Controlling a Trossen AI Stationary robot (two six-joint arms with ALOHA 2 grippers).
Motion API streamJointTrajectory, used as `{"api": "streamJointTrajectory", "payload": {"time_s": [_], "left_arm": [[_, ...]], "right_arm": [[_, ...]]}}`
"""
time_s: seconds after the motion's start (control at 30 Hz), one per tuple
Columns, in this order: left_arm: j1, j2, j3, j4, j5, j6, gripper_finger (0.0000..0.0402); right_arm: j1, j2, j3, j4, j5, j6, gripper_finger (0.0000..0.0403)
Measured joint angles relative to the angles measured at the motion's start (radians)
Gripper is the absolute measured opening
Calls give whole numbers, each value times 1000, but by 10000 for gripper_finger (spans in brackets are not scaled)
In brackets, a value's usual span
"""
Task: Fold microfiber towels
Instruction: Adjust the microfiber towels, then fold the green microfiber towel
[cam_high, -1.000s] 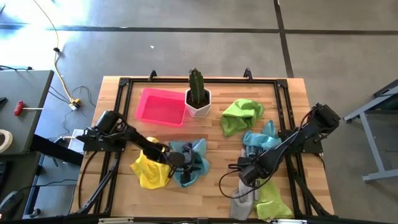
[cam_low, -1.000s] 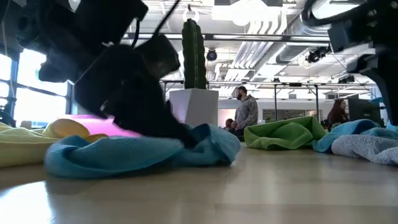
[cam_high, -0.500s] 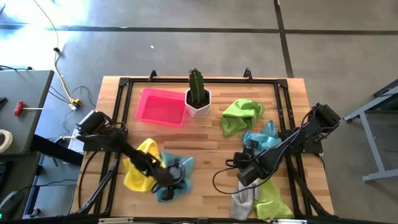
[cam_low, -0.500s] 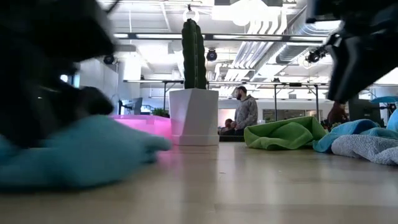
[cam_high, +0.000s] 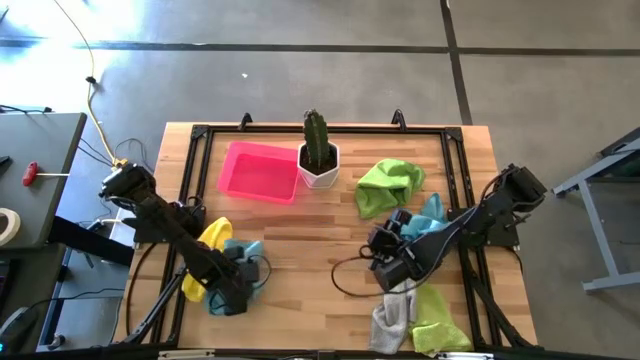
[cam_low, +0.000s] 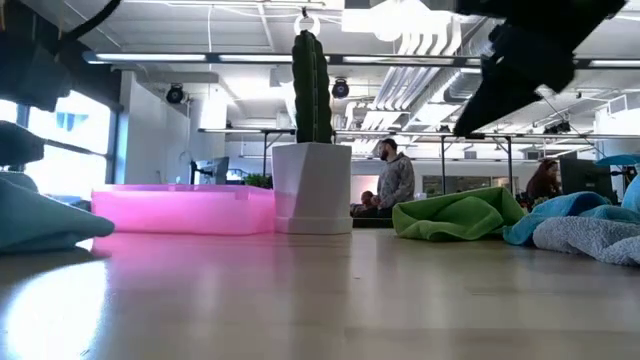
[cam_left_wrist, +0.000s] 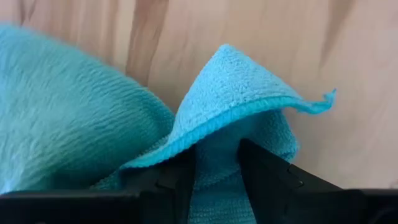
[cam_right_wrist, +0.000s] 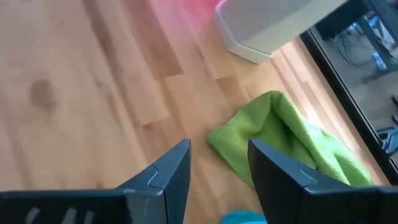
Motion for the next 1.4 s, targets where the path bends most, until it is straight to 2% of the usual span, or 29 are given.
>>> {"api": "streamJointTrajectory", "payload": {"time_s": [0.17,0.43,0.63,0.77,0.9,1.07,1.4], "left_arm": [[-14,-37,5,-18,-5,-43,119],[-13,-119,100,-13,2,-22,119],[-13,-141,139,-5,-21,-18,119],[-14,-141,143,23,-68,-18,119],[-14,-142,143,53,-126,-18,119],[-14,-142,144,75,-138,-18,119],[27,-143,144,77,-182,33,119]], "right_arm": [[-85,0,0,-1,-41,-45,154],[-225,0,0,-10,-165,-148,154],[-292,0,0,-9,-273,-402,154],[-331,0,-1,-7,-305,-555,154],[-382,-2,-64,74,-327,-634,154],[-434,-2,-176,284,-494,-687,154],[-471,-2,-343,618,-506,-819,154]]}}
